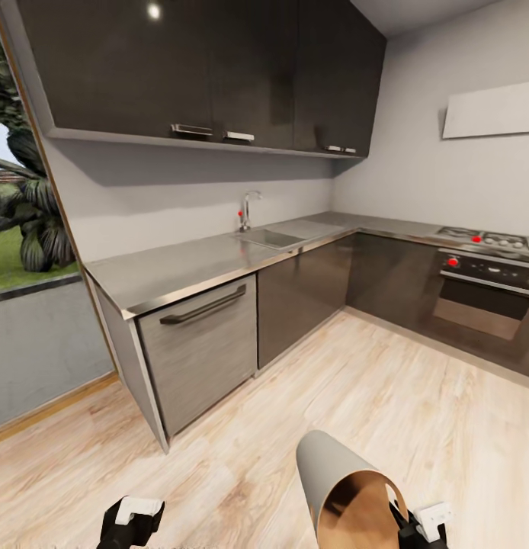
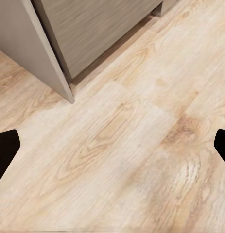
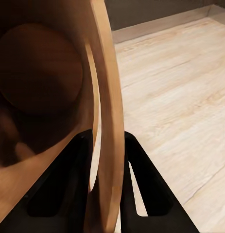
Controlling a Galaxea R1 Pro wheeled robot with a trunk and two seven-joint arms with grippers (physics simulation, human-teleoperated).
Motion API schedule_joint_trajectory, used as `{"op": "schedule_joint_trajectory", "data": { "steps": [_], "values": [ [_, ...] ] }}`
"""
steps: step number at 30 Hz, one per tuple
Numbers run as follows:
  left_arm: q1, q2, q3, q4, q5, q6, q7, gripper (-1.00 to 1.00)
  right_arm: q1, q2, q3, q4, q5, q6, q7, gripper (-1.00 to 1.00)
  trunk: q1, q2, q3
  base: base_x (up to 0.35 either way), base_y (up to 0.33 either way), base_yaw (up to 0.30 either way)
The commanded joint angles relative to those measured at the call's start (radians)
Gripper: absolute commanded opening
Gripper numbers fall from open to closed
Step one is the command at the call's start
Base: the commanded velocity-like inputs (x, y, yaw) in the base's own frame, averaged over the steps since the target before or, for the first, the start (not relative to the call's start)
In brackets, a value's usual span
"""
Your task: Put the three can of soda from the living room inside the tash can in the kitchen.
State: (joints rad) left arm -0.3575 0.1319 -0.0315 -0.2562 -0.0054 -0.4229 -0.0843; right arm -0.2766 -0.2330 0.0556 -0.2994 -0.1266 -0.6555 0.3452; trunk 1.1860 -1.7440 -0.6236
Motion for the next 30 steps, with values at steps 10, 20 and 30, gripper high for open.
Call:
{"op": "schedule_joint_trajectory", "data": {
  "steps": [10, 20, 30],
  "values": [
    [0.000, 0.000, -0.001, 0.000, -0.001, -0.001, 0.000, 1.00, -0.001, 0.008, -0.007, -0.003, -0.004, 0.000, -0.036, -1.00, 0.000, 0.000, 0.000, 0.000, 0.000, 0.246],
    [0.000, -0.001, -0.001, 0.000, -0.001, 0.000, 0.001, 1.00, -0.001, 0.019, -0.007, -0.005, -0.007, 0.000, -0.052, -1.00, 0.000, 0.000, -0.001, 0.000, 0.000, 0.109],
    [0.000, -0.002, -0.001, 0.000, -0.001, 0.000, 0.003, 1.00, -0.001, 0.026, -0.007, -0.003, -0.001, 0.000, -0.083, -1.00, 0.000, 0.000, -0.008, 0.000, 0.000, 0.201]
  ]
}}
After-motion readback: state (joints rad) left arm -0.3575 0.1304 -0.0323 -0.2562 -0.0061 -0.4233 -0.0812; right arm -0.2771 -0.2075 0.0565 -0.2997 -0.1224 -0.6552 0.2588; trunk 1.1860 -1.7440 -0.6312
